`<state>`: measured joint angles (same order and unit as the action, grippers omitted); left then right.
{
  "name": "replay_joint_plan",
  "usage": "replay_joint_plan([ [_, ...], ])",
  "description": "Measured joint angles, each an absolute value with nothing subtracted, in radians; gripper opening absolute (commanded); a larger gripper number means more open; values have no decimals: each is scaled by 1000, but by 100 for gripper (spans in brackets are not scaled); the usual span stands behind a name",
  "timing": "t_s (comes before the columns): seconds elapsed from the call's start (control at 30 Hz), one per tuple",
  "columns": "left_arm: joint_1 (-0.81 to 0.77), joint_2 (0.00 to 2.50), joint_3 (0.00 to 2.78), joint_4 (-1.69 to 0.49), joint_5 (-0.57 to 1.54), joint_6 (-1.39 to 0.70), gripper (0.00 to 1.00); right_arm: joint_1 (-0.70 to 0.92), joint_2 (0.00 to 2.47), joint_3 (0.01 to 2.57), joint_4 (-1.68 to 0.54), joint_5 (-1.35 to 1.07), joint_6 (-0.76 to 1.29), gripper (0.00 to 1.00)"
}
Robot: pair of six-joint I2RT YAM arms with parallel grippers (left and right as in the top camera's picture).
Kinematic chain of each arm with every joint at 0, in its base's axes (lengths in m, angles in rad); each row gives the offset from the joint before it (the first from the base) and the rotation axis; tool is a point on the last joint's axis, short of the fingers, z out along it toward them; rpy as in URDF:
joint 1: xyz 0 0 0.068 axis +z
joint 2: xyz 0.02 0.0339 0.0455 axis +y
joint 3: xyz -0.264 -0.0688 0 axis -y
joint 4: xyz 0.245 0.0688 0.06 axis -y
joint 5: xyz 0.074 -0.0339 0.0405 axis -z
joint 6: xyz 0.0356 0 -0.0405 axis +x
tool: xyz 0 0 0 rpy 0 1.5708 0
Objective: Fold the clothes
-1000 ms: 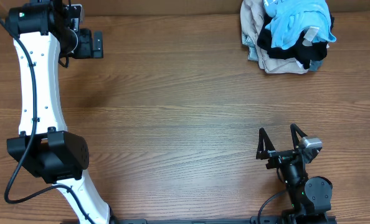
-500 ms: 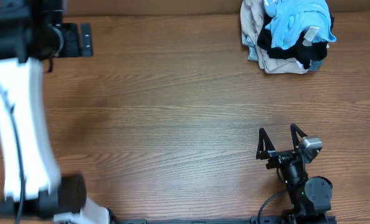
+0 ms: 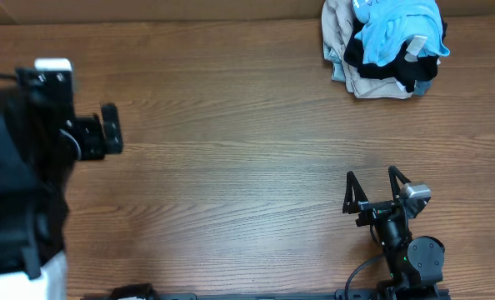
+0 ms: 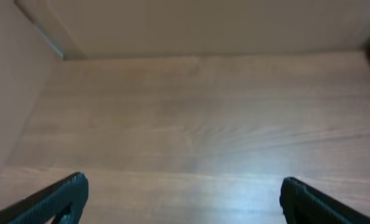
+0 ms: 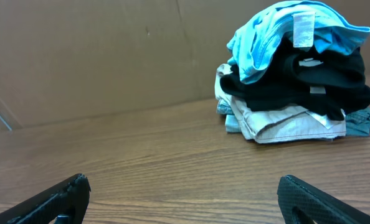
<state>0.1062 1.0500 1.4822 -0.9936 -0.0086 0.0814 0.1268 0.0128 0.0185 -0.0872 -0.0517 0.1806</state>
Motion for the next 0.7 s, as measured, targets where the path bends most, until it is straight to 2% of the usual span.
replay_joint_plan([
  [0.17,106,746,992,-524,96,89,100,127,13,19,-88,-52,183,100],
  [0.33,106,439,541,-182,178,81,100,127,12,19,-88,-52,183,100],
  [0.5,106,228,262,-103,208,77,100,127,12,19,-89,-51,183,100],
  [0.7,106,75,106,-96,213,77,100,127,12,19,-89,-51,183,100],
])
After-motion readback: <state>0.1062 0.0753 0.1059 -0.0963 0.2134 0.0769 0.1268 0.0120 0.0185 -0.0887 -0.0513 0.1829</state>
